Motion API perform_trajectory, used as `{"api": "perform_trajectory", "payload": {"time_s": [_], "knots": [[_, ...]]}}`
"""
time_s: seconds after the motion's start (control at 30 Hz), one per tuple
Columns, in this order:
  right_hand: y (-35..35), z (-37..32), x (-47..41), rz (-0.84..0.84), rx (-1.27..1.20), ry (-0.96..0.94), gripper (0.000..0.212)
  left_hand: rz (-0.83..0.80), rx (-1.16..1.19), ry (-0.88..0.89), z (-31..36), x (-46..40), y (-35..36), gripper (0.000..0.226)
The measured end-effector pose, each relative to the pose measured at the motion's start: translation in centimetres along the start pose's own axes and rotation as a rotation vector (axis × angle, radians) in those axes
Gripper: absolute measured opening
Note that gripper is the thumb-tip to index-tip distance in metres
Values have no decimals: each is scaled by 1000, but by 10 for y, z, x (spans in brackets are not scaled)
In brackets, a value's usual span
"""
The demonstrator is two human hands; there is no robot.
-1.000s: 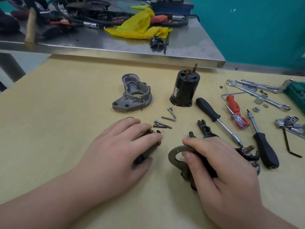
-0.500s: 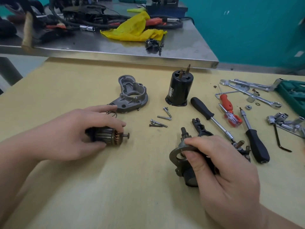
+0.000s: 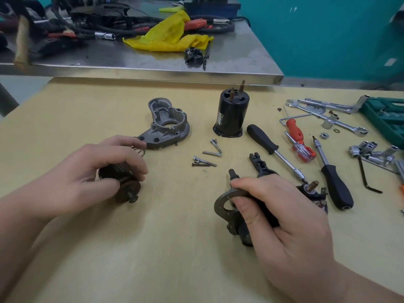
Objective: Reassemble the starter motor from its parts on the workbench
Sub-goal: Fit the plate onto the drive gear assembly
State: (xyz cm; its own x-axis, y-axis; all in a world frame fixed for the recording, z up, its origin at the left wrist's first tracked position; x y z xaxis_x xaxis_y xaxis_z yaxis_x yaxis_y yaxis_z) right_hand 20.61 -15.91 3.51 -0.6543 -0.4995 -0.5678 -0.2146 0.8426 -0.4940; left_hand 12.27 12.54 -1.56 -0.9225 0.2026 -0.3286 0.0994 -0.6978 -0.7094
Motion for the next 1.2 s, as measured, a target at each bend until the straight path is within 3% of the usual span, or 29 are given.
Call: {"api": "perform_trajectory", "payload": {"time_s": [0.23,0.57,0.63,0.73,0.83,1.0,1.1,1.2], "knots": [[2,2,-3,-28,1,13,16,190,-115,36,17,-8,-5,15],[1,4,-4,-18,-38,36,16,434,-448,76,84,-16,0,22],[0,8,-3,-8,-87,101,15,465,-290,25,100,-17,15,21],[4,19,-2,13,-192,314,21,469,193,-211,98,-20,51,31],[22,27,-4,-25,-461,538,18,526,537,-307,97,-26,75,22],[39,20,-17,-21,-732,723,16,710,688,-322,94,-32,68,34],[44,6,-27,-8,-833,775,11,752,714,-333,90,-29,64,22],[49,-10,-34,-27,-860,790,9,780,784,-321,87,-20,61,28]]}}
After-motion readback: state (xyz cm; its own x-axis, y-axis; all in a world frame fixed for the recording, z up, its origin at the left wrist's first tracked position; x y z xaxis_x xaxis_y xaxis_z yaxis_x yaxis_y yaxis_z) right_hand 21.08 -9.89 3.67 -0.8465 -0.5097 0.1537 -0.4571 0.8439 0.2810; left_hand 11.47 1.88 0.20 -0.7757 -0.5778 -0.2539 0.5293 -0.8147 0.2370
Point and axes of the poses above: each hand's wrist, its own x-axis away from the middle knuckle, its own y-axis out of the palm, z = x × y, the point moved 10 cm from there along -x, towards the middle knuckle, and after that the axes turned 11 degrees about y, right-handed, at the moved point
